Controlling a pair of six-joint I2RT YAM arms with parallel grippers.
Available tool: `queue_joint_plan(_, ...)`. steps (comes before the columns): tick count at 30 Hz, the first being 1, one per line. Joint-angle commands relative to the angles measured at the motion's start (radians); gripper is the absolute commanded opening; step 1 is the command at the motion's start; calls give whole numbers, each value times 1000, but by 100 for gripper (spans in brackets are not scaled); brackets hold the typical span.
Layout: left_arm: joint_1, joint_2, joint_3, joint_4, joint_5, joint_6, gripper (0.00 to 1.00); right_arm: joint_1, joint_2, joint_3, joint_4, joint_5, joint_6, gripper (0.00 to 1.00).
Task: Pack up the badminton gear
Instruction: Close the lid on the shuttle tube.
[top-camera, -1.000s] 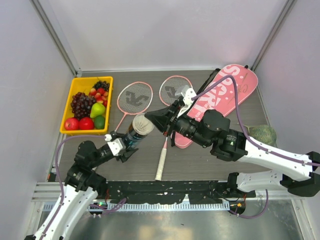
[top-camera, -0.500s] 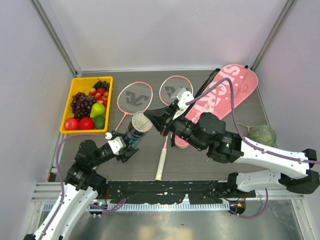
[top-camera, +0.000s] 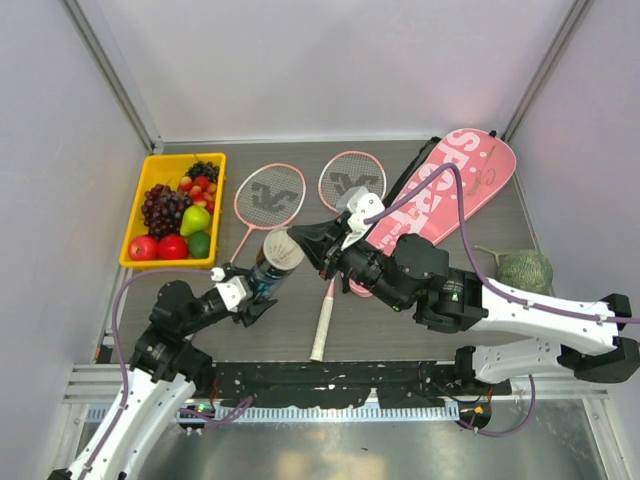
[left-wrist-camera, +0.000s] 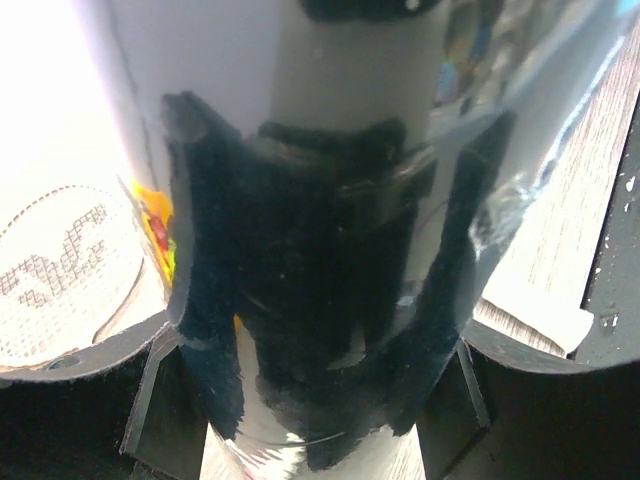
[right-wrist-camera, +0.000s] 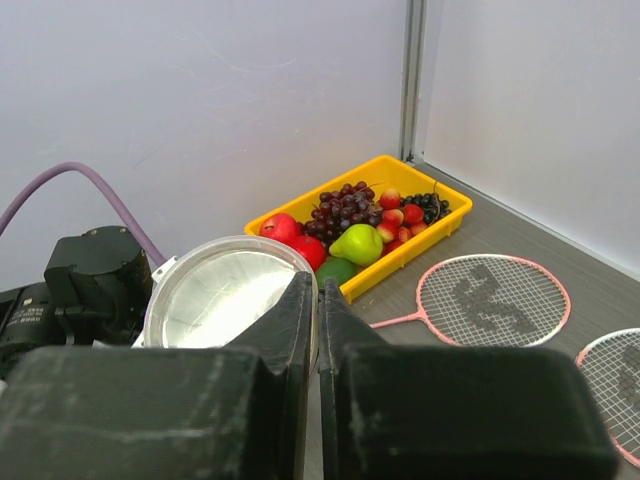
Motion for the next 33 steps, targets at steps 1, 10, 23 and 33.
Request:
queue_joint_plan(1, -5, -30, 40, 200, 23, 41, 0, 45, 81, -8, -283, -48, -42, 6)
queue_joint_plan(10, -3, 12, 63, 180, 21, 64, 0, 100, 103, 18, -360, 61, -47, 26)
queue_joint_plan(23, -5, -13, 45, 206, 10, 43, 0, 109, 106, -14, -294, 36, -16, 34)
queue_joint_plan(33, -3, -21, 16, 396, 53, -132, 0, 109, 121, -75, -217, -4, 122, 41)
